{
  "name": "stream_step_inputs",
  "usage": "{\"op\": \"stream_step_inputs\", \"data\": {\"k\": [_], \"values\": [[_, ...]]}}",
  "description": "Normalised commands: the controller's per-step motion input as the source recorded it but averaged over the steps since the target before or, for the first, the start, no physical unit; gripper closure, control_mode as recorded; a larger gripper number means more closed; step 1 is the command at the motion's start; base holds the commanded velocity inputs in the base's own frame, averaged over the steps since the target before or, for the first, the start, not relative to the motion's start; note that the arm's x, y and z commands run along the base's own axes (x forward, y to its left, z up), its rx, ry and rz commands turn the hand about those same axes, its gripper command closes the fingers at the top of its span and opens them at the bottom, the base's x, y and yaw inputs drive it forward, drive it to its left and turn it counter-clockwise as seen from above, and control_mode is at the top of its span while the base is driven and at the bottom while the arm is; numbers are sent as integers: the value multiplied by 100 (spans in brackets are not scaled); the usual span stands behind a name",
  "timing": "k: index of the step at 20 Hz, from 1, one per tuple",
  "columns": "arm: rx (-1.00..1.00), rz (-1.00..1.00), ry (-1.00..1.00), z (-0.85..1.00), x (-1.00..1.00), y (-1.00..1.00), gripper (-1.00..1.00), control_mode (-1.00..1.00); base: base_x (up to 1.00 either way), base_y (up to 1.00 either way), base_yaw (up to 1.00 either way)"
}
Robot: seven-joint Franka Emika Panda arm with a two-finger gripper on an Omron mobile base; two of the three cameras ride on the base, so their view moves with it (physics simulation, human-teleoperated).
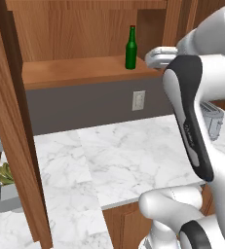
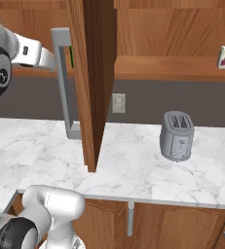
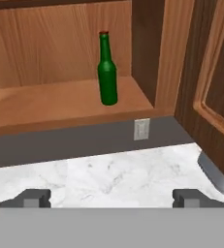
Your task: Sort all alcoholic drinks to one cabinet, and non-alcoholic drinks to the other.
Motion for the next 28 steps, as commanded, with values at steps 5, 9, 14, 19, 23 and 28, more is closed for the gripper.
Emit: {"op": "stream_step_inputs", "data": {"k": [5,9,14,19,23,28], "values": [[-1,0,36,-14,-100,0,-100,-100,0,0,0],[-4,0,29,-42,-85,0,-100,-100,0,0,0],[-3,1,11,-53,-45,0,-100,-100,0,0,0],[-2,0,9,-37,-17,0,-100,-100,0,0,0],[0,0,8,-20,2,0,-100,-100,0,0,0],[0,0,2,-31,-10,0,-100,-100,0,0,0]]}}
